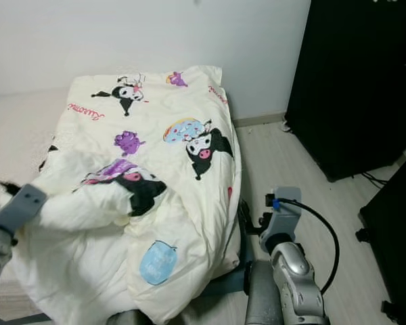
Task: Clean up the room
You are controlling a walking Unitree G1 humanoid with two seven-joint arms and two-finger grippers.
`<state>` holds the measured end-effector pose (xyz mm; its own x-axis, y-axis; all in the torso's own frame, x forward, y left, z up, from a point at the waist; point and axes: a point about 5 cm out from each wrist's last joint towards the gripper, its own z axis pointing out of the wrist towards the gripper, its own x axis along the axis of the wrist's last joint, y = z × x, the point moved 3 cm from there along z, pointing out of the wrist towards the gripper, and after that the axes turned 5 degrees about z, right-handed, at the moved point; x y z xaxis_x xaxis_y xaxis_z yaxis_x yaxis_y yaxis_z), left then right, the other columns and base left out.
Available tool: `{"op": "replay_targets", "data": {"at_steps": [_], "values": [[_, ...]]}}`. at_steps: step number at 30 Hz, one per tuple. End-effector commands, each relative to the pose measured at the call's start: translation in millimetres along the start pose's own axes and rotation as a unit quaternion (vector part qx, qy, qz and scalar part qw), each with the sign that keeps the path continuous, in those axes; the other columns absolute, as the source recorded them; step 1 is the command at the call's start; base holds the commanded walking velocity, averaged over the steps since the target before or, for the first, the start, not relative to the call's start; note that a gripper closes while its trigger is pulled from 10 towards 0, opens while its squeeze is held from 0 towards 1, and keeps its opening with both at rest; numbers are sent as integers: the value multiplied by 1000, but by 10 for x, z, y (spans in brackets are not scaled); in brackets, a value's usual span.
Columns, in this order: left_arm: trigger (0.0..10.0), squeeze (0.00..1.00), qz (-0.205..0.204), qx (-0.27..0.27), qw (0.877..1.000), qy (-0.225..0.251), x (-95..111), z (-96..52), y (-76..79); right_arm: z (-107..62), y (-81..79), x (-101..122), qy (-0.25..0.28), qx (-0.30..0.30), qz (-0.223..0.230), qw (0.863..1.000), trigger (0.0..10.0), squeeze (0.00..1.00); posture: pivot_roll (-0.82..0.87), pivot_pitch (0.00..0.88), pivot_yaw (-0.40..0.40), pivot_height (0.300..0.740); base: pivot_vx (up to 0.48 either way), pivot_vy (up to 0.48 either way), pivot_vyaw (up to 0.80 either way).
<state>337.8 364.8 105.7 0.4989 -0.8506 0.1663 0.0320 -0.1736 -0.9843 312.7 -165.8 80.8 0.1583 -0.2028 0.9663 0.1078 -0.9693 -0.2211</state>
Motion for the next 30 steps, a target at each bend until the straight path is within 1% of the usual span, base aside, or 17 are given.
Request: {"op": "replay_targets", "data": {"at_steps": [1,2,4,5,6,8,9,12,14,17,20,22,23,24,27,29,30], "values": [[10000,0,72,22,997,8,-65,53,-185,10,-36,-41,-3,6,3,1000,10000,0,-61,151,87,582,0,0,0],[10000,0,72,22,997,8,-65,53,-185,10,-36,-41,-3,6,3,1000,10000,0,-61,151,87,582,0,0,0],[10000,0,111,27,993,6,-58,100,-295,15,-43,-42,-3,6,4,1000,10000,0,-59,149,89,582,0,0,0],[10000,0,111,27,993,6,-58,100,-295,15,-43,-42,-3,6,4,1000,10000,0,-59,149,89,582,0,0,0],[10000,0,147,21,989,-4,-43,163,-435,12,-41,-49,-3,5,6,1000,10000,0,-55,150,86,582,0,0,0],[10000,0,163,15,986,-10,-30,193,-501,9,-38,-58,-4,5,8,1000,10000,0,-54,149,85,582,0,0,0],[10000,0,163,15,986,-10,-30,193,-501,9,-38,-58,-4,5,8,1000,10000,0,-54,149,85,582,0,0,0],[10000,0,180,-50,982,-31,-98,201,-446,11,-37,-66,-5,5,8,1000,10000,0,-50,153,81,582,0,0,0],[10000,0,185,-68,979,-42,-145,195,-428,11,-38,-67,-5,6,8,1000,10000,0,-50,153,81,582,0,0,0],[10000,0,216,-147,957,-123,-500,102,-340,16,-42,-64,-4,6,9,1000,10000,0,-47,156,81,582,0,0,0],[10000,0,197,-134,963,-129,-550,104,-392,15,-40,-71,-5,5,11,1000,10000,0,-46,157,82,582,0,0,0],[10000,0,187,-107,964,-153,-755,84,-551,12,-45,-80,-5,6,12,1000,10000,0,-42,157,78,582,0,0,0],[0,0,156,-106,970,-156,-800,76,-571,9,-44,-81,-6,6,12,1000,10000,0,-37,160,76,582,0,0,0],[2275,0,131,-106,974,-150,-800,78,-574,9,-40,-83,-6,6,12,1000,10000,0,-31,159,75,582,0,0,0],[2196,0,149,-103,973,-143,-779,87,-586,16,-35,-81,-6,6,13,1000,10000,0,-35,161,73,582,0,0,0],[2863,0,144,-103,974,-145,-778,88,-590,20,-43,-75,-4,8,15,1000,10000,0,-33,158,73,582,0,0,0],[2863,0,142,-104,974,-145,-778,88,-589,21,-48,-73,-4,10,15,1000,10000,0,-33,158,73,582,0,0,0]]}}
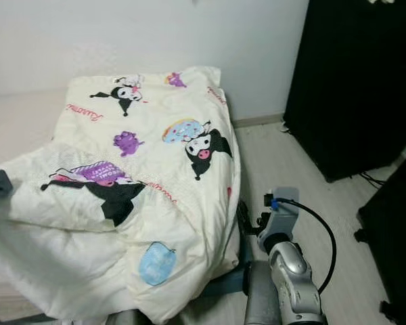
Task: Clean up the room
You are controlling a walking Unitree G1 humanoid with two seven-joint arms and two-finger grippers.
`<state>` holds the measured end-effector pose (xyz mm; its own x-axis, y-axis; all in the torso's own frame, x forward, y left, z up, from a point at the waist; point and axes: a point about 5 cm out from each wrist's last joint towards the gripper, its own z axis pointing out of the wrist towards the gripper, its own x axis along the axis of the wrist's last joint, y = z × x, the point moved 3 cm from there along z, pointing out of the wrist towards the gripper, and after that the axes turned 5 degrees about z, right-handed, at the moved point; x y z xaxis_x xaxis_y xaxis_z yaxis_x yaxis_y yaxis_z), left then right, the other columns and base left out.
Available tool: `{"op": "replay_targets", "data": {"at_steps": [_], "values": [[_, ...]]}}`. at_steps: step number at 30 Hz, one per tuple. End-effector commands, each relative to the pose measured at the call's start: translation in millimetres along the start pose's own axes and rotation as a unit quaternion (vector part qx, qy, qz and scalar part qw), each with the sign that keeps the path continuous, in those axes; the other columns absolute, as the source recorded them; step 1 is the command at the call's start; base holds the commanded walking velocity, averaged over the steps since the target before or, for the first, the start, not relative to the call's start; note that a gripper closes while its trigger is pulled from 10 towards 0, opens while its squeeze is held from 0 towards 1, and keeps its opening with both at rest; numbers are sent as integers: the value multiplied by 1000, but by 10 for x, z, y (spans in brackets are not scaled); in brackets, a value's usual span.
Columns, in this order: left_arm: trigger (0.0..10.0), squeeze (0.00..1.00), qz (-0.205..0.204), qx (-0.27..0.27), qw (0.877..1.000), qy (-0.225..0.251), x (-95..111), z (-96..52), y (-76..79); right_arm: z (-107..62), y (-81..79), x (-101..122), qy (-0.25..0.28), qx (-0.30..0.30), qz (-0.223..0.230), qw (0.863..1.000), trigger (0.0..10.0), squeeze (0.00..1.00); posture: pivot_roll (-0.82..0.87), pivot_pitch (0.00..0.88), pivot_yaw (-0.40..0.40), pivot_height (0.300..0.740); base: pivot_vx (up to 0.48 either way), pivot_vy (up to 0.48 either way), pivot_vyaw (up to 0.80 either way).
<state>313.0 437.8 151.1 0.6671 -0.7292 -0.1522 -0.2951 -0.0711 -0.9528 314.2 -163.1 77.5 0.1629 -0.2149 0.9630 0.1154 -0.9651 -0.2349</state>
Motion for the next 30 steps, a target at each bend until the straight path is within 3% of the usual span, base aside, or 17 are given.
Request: {"op": "replay_targets", "data": {"at_steps": [1,3,7,8,10,24,29,30], "values": [[3255,0,1,-4,1000,-15,-103,-1,29,0,-40,-37,-1,9,9,1000,10000,0,-35,156,73,582,0,0,0],[3255,0,2,-4,1000,-14,-97,-1,29,0,-47,-37,-1,11,9,1000,10000,0,-35,156,73,582,0,0,0],[4510,0,-2,-5,1000,-11,-79,-3,52,-24,-85,-3,19,30,28,999,10000,0,-30,150,67,582,0,0,0],[7922,0,-3,-5,1000,-9,-75,-3,57,-26,-97,2,21,35,30,999,10000,0,-30,150,67,582,0,0,0],[10000,0,-6,-6,1000,-5,-50,-5,78,-24,-131,5,22,46,25,998,10000,0,-25,147,64,582,0,0,225],[10000,0,-21,-15,999,19,135,-17,160,19,-138,36,26,54,16,998,10000,0,-22,140,54,582,0,0,742],[10000,0,-23,-22,999,20,152,-21,201,25,-145,26,24,55,14,998,10000,0,-21,140,56,582,0,0,0],[10000,0,-29,-43,998,21,155,-30,291,23,-150,16,22,56,15,998,10000,0,-18,141,59,582,0,0,0]]}}
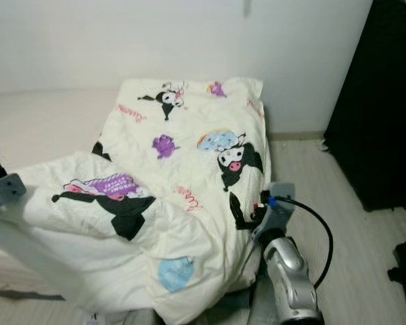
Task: Clean up the room
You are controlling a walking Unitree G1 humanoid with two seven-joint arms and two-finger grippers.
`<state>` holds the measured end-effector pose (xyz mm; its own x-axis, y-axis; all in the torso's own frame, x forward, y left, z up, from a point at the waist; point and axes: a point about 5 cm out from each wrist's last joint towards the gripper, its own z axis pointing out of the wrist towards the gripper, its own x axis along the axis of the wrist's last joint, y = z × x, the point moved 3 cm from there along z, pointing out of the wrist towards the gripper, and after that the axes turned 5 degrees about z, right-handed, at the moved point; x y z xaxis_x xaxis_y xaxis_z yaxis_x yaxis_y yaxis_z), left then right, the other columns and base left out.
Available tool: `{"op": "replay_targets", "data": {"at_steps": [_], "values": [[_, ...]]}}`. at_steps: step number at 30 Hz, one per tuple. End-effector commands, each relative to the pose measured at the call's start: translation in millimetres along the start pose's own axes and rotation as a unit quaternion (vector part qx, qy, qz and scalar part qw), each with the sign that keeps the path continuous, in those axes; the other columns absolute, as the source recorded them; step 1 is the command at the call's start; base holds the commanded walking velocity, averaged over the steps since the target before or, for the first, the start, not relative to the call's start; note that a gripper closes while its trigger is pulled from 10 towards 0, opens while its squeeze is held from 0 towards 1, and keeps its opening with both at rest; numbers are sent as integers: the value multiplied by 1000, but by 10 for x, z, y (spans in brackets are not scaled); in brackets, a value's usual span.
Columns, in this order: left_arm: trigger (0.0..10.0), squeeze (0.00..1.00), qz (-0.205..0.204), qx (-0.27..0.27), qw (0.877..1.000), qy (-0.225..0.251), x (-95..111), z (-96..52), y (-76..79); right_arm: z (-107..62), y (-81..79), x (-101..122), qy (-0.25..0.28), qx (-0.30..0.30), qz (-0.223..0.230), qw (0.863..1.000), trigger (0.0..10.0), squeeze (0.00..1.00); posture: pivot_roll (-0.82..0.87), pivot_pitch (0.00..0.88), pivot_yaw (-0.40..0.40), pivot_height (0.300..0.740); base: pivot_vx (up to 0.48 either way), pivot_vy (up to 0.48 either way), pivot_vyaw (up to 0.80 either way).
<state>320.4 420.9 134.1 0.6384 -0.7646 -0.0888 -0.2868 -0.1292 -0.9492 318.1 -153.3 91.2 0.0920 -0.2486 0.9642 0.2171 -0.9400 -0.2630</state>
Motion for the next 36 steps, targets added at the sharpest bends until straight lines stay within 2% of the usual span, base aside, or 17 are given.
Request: {"op": "replay_targets", "data": {"at_steps": [1,2,3,4,6,7,8,9,16,17,18,19,27,28,29,30,36], "values": [[10000,0,-11,-41,999,-10,-52,-15,205,-19,-31,-107,-16,2,7,1000,10000,0,-18,141,59,582,0,0,0],[10000,0,-11,-41,999,-10,-52,-15,205,-19,-31,-107,-16,2,7,1000,10000,0,-18,141,59,582,0,0,0],[10000,0,-23,-83,996,-11,-44,-38,396,-27,-30,-121,-18,2,6,1000,10000,0,-17,142,61,582,0,0,0],[10000,0,-23,-83,996,-11,-44,-38,396,-27,-30,-121,-18,2,6,1000,10000,0,-17,142,61,582,0,0,0],[10000,0,-53,-146,988,-10,-13,-93,686,-34,-11,-141,-23,-4,2,1000,10000,0,-16,141,61,582,0,0,713],[10000,0,-93,-199,976,-8,56,-167,970,-32,2,-158,-30,-5,-3,1000,10000,0,-17,141,61,582,0,0,788],[10000,0,-93,-199,976,-8,56,-167,970,-32,2,-158,-30,-5,-3,1000,10000,0,-17,141,61,582,0,0,788],[10000,0,-109,-221,969,-9,84,-214,1117,-30,1,-164,-33,-3,-3,999,10000,0,-17,141,61,582,0,0,781],[10000,0,-156,-256,954,-2,159,-303,1361,-28,27,-200,-40,-13,-7,999,10000,0,-25,136,59,582,0,0,446],[10000,0,-193,-268,944,6,227,-337,1438,-25,62,-213,-46,-24,-13,999,10000,0,-27,134,58,582,0,0,0],[10000,0,-193,-268,944,6,227,-337,1438,-25,62,-213,-46,-24,-13,999,10000,0,-27,134,58,582,0,0,0],[10000,0,-237,-273,932,17,314,-357,1469,-23,85,-220,-50,-30,-16,998,10000,0,-28,132,57,582,0,0,0],[10000,0,-304,-271,912,35,487,-379,1483,-14,113,-240,-56,-41,-19,997,10000,0,-28,134,57,582,0,0,0],[10000,86,-327,-259,908,33,504,-371,1466,-15,112,-243,-56,-42,-18,997,10000,0,-33,131,58,582,0,0,0],[10000,86,-327,-259,908,33,504,-371,1466,-15,112,-243,-56,-42,-18,997,10000,0,-33,131,58,582,0,0,0],[10000,1000,-350,-213,912,13,433,-320,1378,-19,105,-245,-55,-42,-15,998,10000,0,-38,132,59,582,0,0,0],[10000,1000,-323,-126,937,-37,148,-248,1236,-34,106,-244,-51,-43,-8,998,10000,0,-43,133,64,582,0,0,0]]}}
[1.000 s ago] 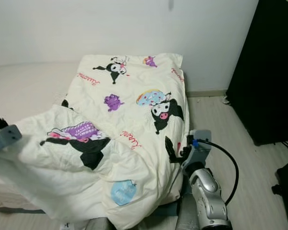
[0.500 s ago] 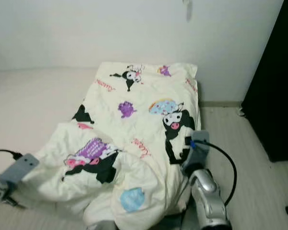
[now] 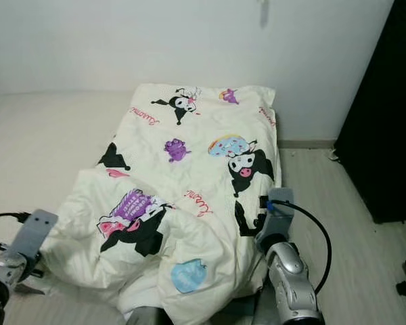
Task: Clean up the room
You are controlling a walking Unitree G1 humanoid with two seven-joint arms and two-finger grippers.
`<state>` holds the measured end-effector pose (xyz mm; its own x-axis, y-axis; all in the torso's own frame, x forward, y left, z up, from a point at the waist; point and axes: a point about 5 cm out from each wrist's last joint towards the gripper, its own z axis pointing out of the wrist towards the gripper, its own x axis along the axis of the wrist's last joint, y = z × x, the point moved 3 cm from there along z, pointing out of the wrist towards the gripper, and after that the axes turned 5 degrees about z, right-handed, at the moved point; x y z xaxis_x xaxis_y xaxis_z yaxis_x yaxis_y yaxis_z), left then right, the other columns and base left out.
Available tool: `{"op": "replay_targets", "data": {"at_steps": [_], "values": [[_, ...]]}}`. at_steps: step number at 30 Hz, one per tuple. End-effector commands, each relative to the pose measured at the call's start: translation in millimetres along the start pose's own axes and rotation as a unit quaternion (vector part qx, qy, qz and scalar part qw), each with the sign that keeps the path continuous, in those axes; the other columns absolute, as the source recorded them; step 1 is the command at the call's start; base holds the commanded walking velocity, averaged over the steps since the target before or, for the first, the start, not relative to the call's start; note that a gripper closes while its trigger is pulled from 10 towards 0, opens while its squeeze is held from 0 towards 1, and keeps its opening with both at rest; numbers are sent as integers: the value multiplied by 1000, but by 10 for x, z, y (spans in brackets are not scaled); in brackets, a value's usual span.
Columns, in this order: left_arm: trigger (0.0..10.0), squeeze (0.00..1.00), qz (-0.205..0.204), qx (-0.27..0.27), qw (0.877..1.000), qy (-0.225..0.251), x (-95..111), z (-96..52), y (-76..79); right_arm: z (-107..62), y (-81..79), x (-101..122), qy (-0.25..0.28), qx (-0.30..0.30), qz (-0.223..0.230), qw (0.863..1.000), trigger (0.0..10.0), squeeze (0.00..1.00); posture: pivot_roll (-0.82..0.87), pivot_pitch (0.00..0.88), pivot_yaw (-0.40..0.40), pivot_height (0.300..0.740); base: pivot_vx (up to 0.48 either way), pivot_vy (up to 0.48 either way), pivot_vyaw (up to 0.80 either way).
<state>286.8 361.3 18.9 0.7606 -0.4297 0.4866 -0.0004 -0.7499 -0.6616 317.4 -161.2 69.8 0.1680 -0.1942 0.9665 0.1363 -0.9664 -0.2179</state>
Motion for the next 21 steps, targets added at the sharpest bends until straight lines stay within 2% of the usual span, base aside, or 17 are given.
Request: {"op": "replay_targets", "data": {"at_steps": [1,2,3,5,6,7,8,9,10,11,14,17,18,21], "values": [[10000,1000,32,50,998,-22,-165,-11,-192,-17,-22,-61,-9,1,13,1000,10000,0,-43,134,66,582,0,0,0],[10000,1000,32,50,998,-22,-165,-11,-192,-17,-22,-61,-9,1,13,1000,10000,0,-43,134,66,582,0,0,0],[10000,1000,54,61,996,-27,-198,-15,-215,-20,-21,-63,-9,0,15,1000,10000,0,-44,135,69,582,0,0,0],[10000,1000,107,63,991,-41,-306,-27,-189,-29,-16,-66,-8,0,17,1000,10000,0,-44,135,71,582,0,0,0],[10000,1000,156,59,985,-51,-382,-36,-165,-33,-10,-64,-7,-2,18,1000,10000,0,-46,133,74,582,0,0,0],[10000,1000,188,58,979,-56,-433,-43,-150,-36,-5,-63,-7,-3,19,1000,10000,0,-46,133,74,582,0,0,0],[10000,1000,188,58,979,-56,-433,-43,-150,-36,-5,-63,-7,-3,19,1000,10000,0,-46,133,74,582,0,0,0],[10000,1000,262,24,961,-84,-641,-74,-42,-43,23,-54,-6,-6,21,1000,10000,0,-46,132,77,582,0,0,0],[10000,1000,262,24,961,-84,-641,-74,-42,-43,23,-54,-6,-6,21,1000,10000,0,-46,132,77,582,0,0,0],[10000,1000,301,-1,948,-102,-769,-99,28,-47,40,-49,-5,-7,22,1000,10000,0,-46,132,77,582,0,0,0],[10000,1000,308,-3,946,-104,-785,-103,37,-48,42,-48,-5,-7,22,1000,10000,0,-46,132,77,582,0,0,0],[10000,1000,293,-32,947,-124,-943,-142,136,-50,62,-44,-5,-8,21,1000,10000,0,-44,128,80,582,0,0,0],[10000,1000,305,-49,939,-150,-1088,-183,154,-52,104,-22,-4,-9,22,1000,10000,0,-40,111,78,582,0,0,0],[10000,1000,313,-56,934,-165,-1175,-209,145,-47,134,9,0,-9,27,1000,10000,0,-37,104,77,582,0,0,0]]}}
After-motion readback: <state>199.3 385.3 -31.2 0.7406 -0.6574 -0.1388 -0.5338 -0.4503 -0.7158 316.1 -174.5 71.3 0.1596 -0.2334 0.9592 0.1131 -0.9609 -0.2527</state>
